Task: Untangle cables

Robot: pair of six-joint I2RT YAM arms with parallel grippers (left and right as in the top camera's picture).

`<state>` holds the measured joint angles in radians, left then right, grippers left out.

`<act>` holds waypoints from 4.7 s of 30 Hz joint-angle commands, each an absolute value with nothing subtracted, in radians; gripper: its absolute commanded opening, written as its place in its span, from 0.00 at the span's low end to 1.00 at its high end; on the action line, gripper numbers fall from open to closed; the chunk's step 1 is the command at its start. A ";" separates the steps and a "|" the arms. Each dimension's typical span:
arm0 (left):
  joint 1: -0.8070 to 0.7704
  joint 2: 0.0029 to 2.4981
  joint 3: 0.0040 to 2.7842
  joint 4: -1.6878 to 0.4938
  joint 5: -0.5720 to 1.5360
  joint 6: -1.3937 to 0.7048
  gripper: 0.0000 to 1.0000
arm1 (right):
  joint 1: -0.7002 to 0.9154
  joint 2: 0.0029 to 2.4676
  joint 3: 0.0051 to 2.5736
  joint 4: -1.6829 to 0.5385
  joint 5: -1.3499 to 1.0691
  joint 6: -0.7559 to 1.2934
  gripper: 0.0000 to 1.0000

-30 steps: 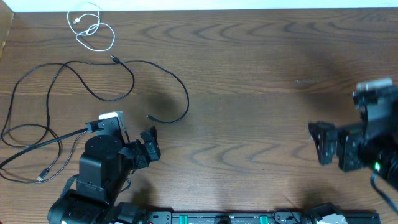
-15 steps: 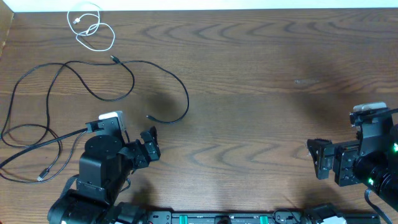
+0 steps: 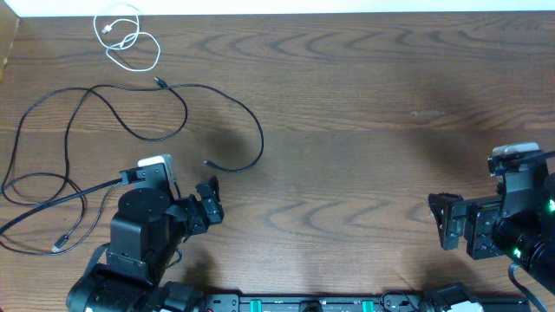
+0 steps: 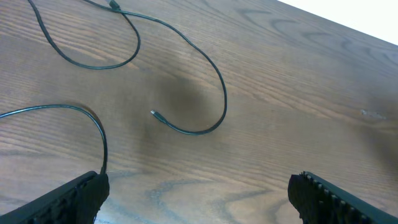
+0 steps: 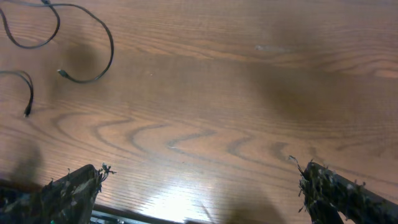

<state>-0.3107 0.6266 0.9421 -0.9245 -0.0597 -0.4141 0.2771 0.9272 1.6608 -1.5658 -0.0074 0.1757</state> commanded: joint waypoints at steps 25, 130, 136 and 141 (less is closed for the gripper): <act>-0.316 0.626 0.954 -0.928 -0.080 -0.400 0.98 | 0.111 0.435 0.780 -0.738 0.020 -0.049 0.99; -0.316 0.626 0.954 -0.928 -0.080 -0.400 0.98 | -0.010 0.011 0.006 -0.080 -0.029 -0.002 0.99; -0.316 0.626 0.954 -0.927 -0.080 -0.400 0.98 | -0.010 0.011 0.006 -0.078 -0.030 -0.001 0.99; -0.316 0.626 0.954 -0.928 -0.080 -0.401 0.98 | -0.010 0.011 0.006 -0.078 -0.030 -0.001 0.99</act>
